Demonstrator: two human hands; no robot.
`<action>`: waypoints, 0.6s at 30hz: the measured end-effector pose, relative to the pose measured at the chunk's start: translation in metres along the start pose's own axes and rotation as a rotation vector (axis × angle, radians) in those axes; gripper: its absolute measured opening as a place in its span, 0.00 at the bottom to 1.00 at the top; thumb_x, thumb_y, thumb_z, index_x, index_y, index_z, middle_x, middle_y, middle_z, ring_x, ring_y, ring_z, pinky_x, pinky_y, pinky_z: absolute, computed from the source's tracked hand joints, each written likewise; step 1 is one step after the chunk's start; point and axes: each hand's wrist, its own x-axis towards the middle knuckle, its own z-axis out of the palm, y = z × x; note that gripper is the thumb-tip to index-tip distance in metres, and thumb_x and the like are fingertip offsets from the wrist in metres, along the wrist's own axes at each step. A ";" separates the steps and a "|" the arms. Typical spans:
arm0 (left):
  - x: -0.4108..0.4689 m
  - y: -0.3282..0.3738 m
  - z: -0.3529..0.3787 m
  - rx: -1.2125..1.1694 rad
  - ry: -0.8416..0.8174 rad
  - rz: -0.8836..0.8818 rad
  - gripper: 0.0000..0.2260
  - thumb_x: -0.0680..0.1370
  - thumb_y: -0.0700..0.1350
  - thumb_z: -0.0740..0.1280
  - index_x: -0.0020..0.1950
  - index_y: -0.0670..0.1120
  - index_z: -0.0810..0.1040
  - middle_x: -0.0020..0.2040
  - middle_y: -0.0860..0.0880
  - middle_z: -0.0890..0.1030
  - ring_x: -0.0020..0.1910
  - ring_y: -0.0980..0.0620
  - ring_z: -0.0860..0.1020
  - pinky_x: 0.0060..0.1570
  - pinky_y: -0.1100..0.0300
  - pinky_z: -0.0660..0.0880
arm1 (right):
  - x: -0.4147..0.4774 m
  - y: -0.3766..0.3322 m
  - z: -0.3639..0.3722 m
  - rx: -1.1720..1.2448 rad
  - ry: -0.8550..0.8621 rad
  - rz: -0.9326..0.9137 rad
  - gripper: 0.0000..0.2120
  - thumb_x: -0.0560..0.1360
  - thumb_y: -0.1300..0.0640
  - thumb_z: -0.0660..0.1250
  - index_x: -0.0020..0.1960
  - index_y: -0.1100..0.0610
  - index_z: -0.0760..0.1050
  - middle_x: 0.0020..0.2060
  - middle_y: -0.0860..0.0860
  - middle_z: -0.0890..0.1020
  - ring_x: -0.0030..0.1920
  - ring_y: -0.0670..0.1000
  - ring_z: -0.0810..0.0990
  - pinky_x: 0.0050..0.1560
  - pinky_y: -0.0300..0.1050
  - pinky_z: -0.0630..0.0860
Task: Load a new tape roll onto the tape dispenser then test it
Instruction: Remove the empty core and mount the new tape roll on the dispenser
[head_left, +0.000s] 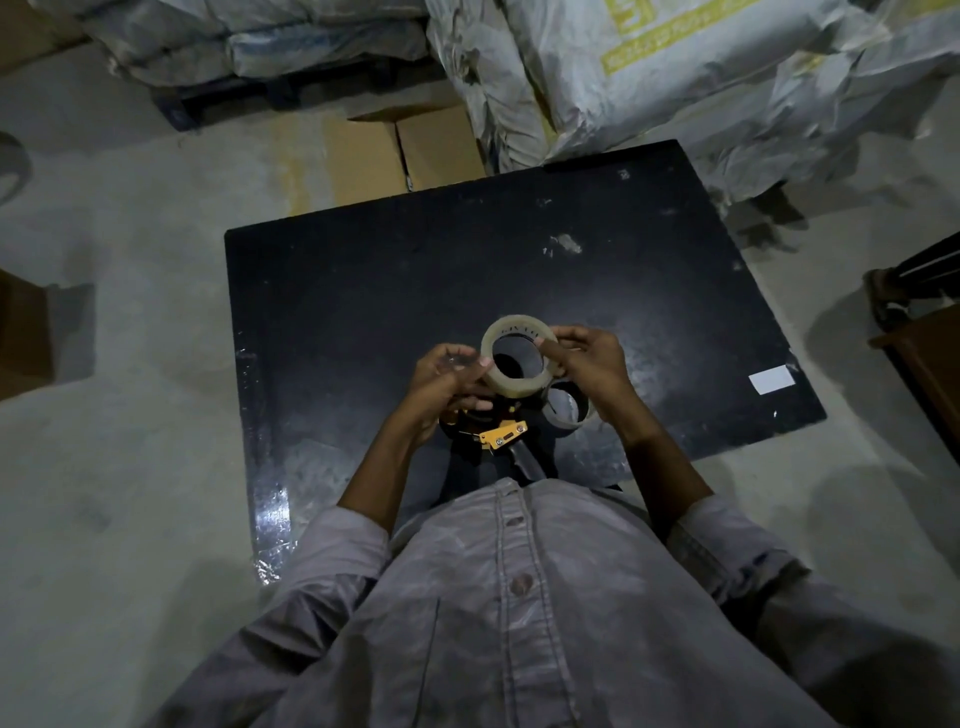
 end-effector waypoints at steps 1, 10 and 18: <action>0.001 0.002 -0.003 0.003 0.006 0.006 0.21 0.82 0.42 0.79 0.72 0.37 0.79 0.64 0.32 0.86 0.54 0.35 0.90 0.44 0.51 0.90 | 0.001 0.000 -0.002 -0.029 -0.003 -0.030 0.13 0.79 0.52 0.83 0.62 0.55 0.90 0.50 0.51 0.93 0.52 0.54 0.93 0.54 0.59 0.91; 0.004 0.000 0.004 -0.076 0.179 0.094 0.26 0.78 0.37 0.82 0.71 0.34 0.76 0.61 0.29 0.86 0.55 0.32 0.90 0.45 0.56 0.87 | 0.005 0.001 0.010 -0.004 -0.055 -0.002 0.23 0.79 0.43 0.81 0.69 0.51 0.84 0.62 0.50 0.90 0.61 0.52 0.90 0.60 0.54 0.90; 0.011 -0.003 -0.006 0.008 0.169 0.014 0.22 0.78 0.41 0.83 0.67 0.34 0.81 0.57 0.32 0.89 0.46 0.39 0.91 0.42 0.54 0.90 | 0.009 0.001 0.024 0.067 -0.071 0.236 0.18 0.82 0.64 0.77 0.71 0.65 0.80 0.54 0.65 0.90 0.41 0.60 0.93 0.50 0.58 0.92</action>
